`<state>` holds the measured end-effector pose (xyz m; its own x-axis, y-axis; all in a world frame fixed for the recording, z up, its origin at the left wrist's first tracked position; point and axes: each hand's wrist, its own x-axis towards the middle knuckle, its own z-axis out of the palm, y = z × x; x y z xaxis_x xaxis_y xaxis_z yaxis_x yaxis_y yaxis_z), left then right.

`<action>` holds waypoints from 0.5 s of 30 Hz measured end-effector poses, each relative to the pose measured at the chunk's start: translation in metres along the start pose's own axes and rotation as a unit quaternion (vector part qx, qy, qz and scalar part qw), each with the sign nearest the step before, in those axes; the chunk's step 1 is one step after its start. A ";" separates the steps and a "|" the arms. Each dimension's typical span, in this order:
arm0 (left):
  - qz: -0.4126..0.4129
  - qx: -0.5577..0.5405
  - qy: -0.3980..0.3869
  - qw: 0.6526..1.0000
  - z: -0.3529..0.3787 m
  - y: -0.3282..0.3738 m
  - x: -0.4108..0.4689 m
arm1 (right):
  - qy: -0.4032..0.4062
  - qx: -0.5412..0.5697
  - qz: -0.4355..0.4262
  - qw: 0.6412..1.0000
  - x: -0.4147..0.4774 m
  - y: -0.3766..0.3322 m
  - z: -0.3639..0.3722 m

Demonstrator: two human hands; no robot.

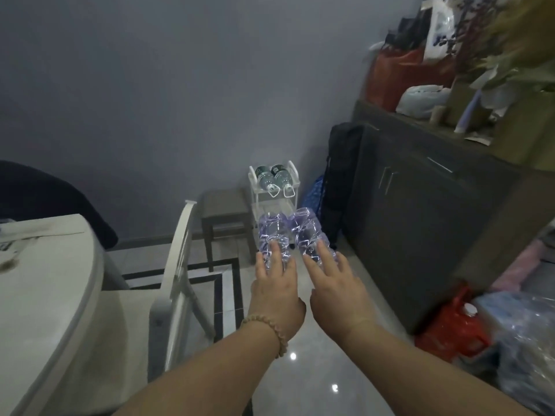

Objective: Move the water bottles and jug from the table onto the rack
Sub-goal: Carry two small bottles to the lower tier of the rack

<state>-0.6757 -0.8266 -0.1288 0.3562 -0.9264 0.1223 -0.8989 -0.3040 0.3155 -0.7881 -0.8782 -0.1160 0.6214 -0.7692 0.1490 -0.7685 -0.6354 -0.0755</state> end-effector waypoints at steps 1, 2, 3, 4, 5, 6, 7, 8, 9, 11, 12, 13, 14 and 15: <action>-0.008 -0.009 -0.007 1.000 0.006 -0.004 0.024 | -0.004 0.000 0.001 1.000 0.023 0.006 0.008; -0.015 -0.013 -0.010 1.000 0.013 -0.008 0.049 | -0.008 -0.001 0.004 1.000 0.046 0.012 0.015; -0.018 -0.014 -0.016 1.000 0.017 -0.011 0.068 | -0.014 -0.002 0.004 1.000 0.065 0.016 0.019; -0.016 -0.013 -0.027 0.999 0.021 -0.014 0.087 | -0.024 -0.001 0.005 1.000 0.083 0.021 0.023; -0.014 -0.016 -0.035 0.999 0.024 -0.015 0.103 | -0.030 0.001 0.009 0.999 0.099 0.026 0.027; -0.013 -0.020 -0.039 0.999 0.028 -0.017 0.123 | -0.030 -0.002 0.011 0.999 0.119 0.033 0.032; -0.011 -0.022 -0.044 0.999 0.031 -0.020 0.142 | -0.034 -0.005 0.012 0.999 0.138 0.039 0.036; -0.009 -0.023 -0.048 0.999 0.036 -0.022 0.159 | -0.036 -0.004 0.011 0.999 0.155 0.045 0.041; -0.008 -0.023 -0.053 0.998 0.038 -0.024 0.174 | -0.042 -0.003 0.013 0.999 0.169 0.049 0.044; -0.010 -0.022 -0.060 0.998 0.046 -0.025 0.203 | -0.052 -0.004 0.019 0.998 0.197 0.060 0.055; -0.011 -0.022 -0.063 0.998 0.049 -0.025 0.212 | -0.056 -0.003 0.020 0.998 0.205 0.062 0.058; -0.014 -0.023 -0.067 0.997 0.054 -0.026 0.226 | -0.061 0.001 0.020 0.998 0.218 0.068 0.064; -0.019 -0.022 -0.070 0.997 0.060 -0.027 0.239 | -0.066 0.005 0.020 0.998 0.230 0.075 0.070; -0.023 -0.022 -0.069 0.997 0.066 -0.028 0.255 | -0.067 0.008 0.017 0.998 0.246 0.083 0.078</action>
<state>-0.5762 -1.0694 -0.1691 0.3558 -0.9343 -0.0238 -0.8693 -0.3401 0.3586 -0.6868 -1.1254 -0.1620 0.6113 -0.7913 0.0127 -0.7870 -0.6096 -0.0948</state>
